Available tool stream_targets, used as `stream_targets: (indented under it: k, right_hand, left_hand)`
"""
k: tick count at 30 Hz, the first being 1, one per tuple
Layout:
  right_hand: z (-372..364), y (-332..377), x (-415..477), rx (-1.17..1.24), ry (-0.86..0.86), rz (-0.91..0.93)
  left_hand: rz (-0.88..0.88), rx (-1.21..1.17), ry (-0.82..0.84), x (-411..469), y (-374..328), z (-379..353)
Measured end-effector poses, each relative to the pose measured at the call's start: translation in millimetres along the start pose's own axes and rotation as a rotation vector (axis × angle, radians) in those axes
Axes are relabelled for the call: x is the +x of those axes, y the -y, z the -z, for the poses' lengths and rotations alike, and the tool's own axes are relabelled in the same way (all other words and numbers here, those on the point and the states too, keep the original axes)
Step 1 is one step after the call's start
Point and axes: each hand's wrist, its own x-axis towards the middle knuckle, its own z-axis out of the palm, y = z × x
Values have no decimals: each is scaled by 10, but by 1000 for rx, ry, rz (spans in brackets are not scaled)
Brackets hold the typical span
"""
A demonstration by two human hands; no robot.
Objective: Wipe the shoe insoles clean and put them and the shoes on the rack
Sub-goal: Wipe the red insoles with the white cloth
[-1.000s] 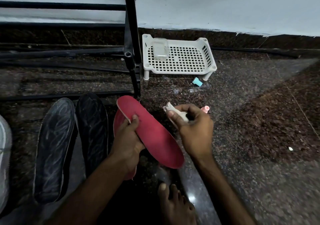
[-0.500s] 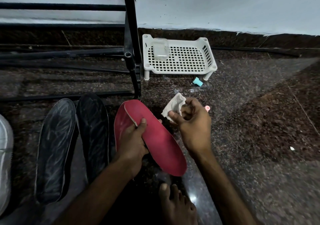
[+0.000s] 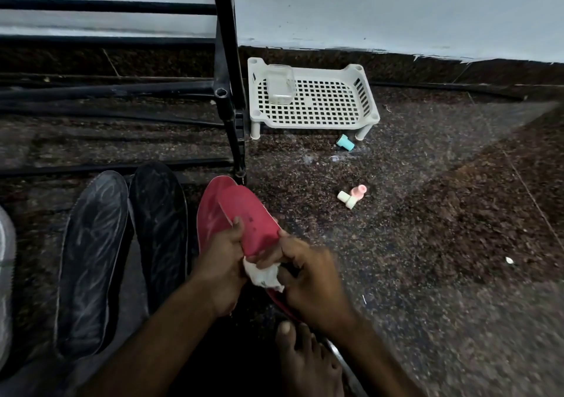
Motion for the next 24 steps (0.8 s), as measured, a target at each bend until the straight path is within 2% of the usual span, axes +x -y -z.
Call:
stream_targets:
  k: [2,5,7,9,12,14,16,20,24]
  right_hand:
    - [115,73,0,189,-39,-97]
    - [303,123,182,506,-251,-276]
    - [391,45,344,462,-351,-336]
    - [419,6,502,427,-381,-330]
    - [307,38,658,184,-424,-153]
    - [172,-1,658,-43,-337,26]
    - [58,-81,552,-179,-237,99]
    - [46,-105,361,-115,-221,67]
    - [52,-19,37,-69,-98,27]
  left_hand:
    - [-48,140,-11,1,34,32]
    - [-159,289,-39,-1,32,73]
    - [-227,348,-63,-7,29,95]
    - [-264,399,-22,-30,44,106]
    - [-276,427,46,-66,34,93]
    - [-297,415,80,-77,15,51]
    - [-319,376,106,-91,-7,26]
    - [-324,310,128,-96,18,55]
    - [-329,238,102,-75,27,108]
